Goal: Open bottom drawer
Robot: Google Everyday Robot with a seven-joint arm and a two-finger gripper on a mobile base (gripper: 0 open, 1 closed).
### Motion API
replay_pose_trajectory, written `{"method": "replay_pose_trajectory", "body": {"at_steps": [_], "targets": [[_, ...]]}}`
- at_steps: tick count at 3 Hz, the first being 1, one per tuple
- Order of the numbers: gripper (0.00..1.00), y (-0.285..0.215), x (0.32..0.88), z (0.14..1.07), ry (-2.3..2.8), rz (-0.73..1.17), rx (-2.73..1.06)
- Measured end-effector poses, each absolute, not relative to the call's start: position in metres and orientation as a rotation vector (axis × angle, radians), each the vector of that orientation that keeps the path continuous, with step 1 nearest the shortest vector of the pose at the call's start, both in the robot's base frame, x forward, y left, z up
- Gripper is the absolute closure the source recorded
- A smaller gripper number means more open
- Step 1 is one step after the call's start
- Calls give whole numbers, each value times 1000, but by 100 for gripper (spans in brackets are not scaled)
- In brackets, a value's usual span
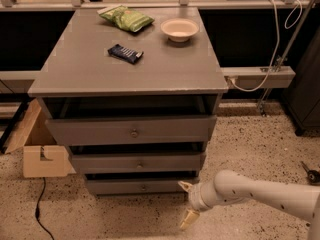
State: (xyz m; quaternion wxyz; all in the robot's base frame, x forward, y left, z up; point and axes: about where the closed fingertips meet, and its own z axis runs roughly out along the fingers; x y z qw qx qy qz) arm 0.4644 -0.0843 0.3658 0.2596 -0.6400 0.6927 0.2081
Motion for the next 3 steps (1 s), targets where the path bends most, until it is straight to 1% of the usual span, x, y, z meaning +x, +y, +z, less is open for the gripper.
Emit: {"method": "replay_pose_trajectory", "body": {"at_steps": [1,2,3], "targets": [[0,-73,478,317,1858,637,-1716],[0,-57,504,281,1856,704,-1667],[0,-55,507,278,1840,695,-1674]]}}
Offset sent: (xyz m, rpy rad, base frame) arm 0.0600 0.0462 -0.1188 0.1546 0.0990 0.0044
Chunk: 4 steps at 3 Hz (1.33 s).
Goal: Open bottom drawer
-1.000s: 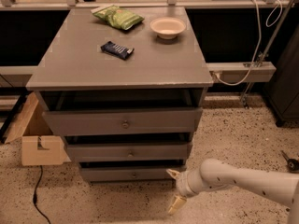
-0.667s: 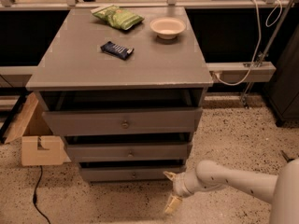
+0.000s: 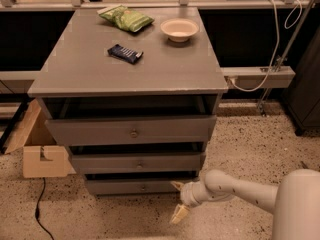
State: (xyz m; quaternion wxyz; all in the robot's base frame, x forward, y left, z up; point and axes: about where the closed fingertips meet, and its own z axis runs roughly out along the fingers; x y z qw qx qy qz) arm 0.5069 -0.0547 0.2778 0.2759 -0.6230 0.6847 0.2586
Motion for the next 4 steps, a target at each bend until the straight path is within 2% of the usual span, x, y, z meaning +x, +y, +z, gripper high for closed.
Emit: {"method": "replay_pose_trajectory", "body": {"at_steps": [4], "targets": [[0,-23,573,200,1646,452,-1822]]}}
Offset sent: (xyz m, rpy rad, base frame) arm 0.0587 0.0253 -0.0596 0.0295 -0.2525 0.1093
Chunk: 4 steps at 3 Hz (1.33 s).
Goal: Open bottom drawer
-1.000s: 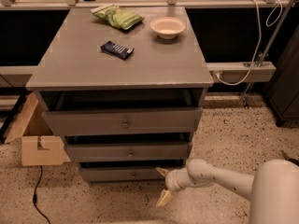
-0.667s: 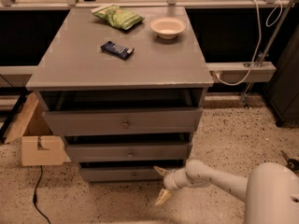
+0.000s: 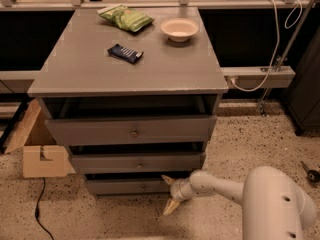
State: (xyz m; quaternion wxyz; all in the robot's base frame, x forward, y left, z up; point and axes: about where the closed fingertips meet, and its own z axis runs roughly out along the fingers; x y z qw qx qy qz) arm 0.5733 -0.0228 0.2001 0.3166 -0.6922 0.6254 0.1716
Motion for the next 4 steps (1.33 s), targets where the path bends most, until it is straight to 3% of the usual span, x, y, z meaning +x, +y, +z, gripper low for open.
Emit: {"method": "replay_pose_trajectory", "body": {"at_steps": [3,4], "targets": [[0,-43,617,169,1732,249,-1820],[19,-42,628,158,1761,226,-1837]]}}
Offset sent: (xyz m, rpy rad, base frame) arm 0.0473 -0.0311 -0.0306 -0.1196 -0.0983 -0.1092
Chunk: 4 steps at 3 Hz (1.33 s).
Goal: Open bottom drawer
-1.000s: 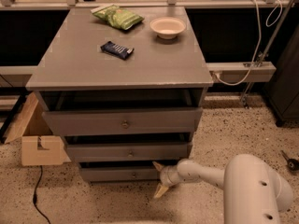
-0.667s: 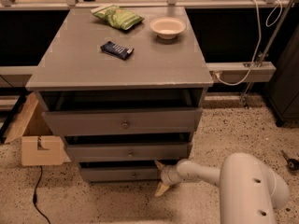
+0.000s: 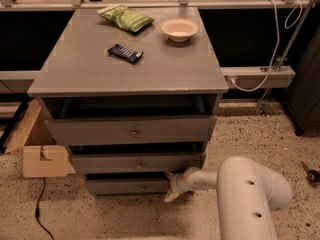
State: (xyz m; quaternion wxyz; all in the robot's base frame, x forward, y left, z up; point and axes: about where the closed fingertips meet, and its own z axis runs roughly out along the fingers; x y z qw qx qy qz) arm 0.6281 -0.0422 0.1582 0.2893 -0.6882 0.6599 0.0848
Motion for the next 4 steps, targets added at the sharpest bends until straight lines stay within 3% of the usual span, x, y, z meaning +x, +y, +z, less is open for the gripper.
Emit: {"method": "replay_pose_trajectory", "body": {"at_steps": [3,4], "targets": [[89,-45,626,161,1783,239,-1849],[95,-45,626,166,1783,239,-1849]]}}
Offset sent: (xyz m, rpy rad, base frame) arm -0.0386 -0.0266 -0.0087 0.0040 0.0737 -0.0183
